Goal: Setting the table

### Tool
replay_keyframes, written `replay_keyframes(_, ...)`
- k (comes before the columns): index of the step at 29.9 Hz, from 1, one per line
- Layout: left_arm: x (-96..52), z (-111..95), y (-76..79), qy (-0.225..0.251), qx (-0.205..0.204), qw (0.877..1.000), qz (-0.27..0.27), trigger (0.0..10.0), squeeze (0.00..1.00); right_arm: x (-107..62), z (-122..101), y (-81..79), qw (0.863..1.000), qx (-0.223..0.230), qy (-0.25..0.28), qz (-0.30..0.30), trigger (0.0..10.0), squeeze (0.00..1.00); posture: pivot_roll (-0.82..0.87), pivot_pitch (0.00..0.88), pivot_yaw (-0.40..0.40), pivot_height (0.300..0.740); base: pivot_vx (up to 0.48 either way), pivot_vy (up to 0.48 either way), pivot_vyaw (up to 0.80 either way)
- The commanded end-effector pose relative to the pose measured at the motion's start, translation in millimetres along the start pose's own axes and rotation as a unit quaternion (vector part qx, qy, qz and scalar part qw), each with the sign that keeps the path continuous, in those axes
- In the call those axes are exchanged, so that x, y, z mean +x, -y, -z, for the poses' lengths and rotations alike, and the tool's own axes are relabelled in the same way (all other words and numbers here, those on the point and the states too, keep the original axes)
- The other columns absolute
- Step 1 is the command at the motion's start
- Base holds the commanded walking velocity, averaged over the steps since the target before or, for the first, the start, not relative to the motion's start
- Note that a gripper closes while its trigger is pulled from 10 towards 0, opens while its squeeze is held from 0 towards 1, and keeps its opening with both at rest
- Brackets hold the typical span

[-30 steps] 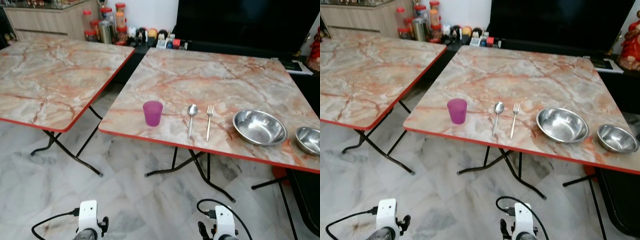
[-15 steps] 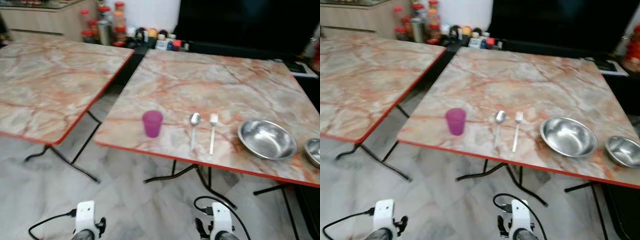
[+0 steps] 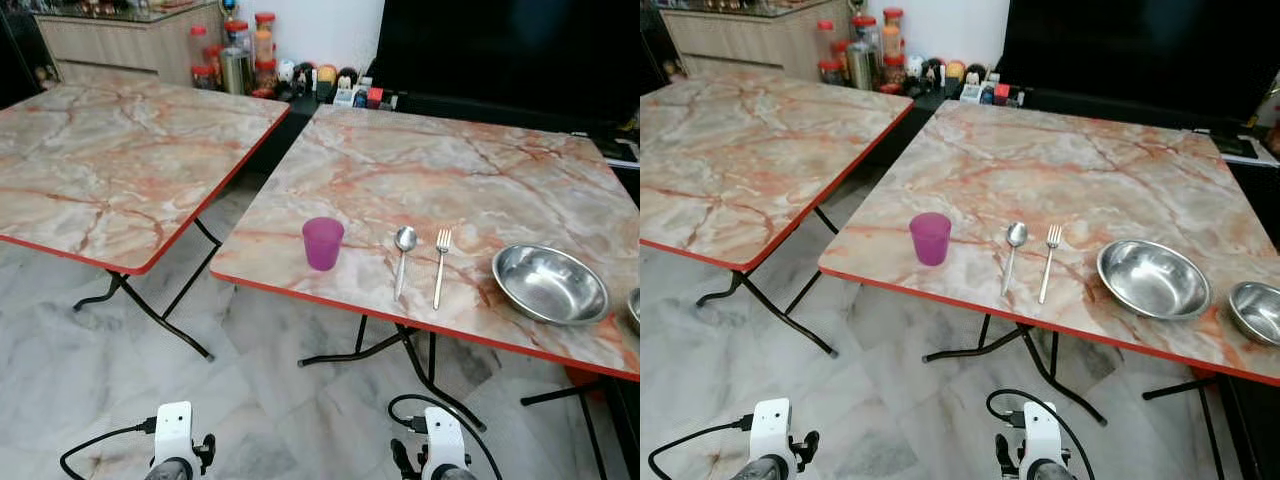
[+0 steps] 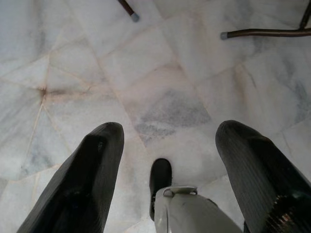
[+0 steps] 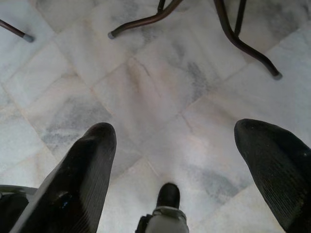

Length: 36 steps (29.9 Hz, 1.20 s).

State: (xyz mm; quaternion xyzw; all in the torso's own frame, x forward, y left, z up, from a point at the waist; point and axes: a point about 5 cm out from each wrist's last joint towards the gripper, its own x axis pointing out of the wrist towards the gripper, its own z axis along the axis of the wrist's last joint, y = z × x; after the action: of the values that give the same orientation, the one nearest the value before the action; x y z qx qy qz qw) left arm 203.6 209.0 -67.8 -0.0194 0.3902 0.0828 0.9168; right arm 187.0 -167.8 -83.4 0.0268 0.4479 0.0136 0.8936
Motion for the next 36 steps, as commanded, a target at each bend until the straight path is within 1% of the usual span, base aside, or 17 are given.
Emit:
replay_keyframes(1, -0.2, 1.6, 1.5, -0.003, 0.005, 1.0, 0.002, 10.0, 0.0, -0.4, 0.0, 3.2, 1.0, -0.001, -0.001, 0.003, 10.0, 0.0, 0.07, 0.0, -0.052, 0.74, 0.0, 0.0, 0.0)
replay_keyframes(17, 0.5, -1.0, 1.1, -0.002, 0.006, 1.0, 0.001, 10.0, 0.0, 0.2, -2.5, 2.7, 1.0, -0.005, 0.0, 0.005, 10.0, 0.0, 0.05, 0.0, -0.043, 0.74, 0.0, 0.0, 0.0)
replay_keyframes(24, 3.2, -10.7, 3.9, 0.007, 0.011, 1.0, 0.004, 10.0, 0.0, 0.9, -6.3, 1.5, 1.0, 0.005, 0.011, 0.009, 10.0, 0.0, 0.05, 0.0, -0.041, 0.74, 0.0, 0.0, 0.0)
replay_keyframes(29, 2.9, -9.9, 3.9, 0.007, 0.014, 1.0, 0.004, 10.0, 0.0, 0.8, -5.7, 1.4, 1.0, 0.005, 0.008, 0.003, 10.0, 0.0, 0.07, 0.0, -0.048, 0.74, 0.0, 0.0, 0.0)
replay_keyframes(36, -0.5, 1.2, -3.4, -0.002, 0.01, 1.0, -0.007, 10.0, 0.0, 0.5, -3.1, 1.3, 1.0, -0.001, 0.001, -0.001, 10.0, 0.0, 0.08, 0.0, -0.054, 0.74, 0.0, -0.324, 0.0)
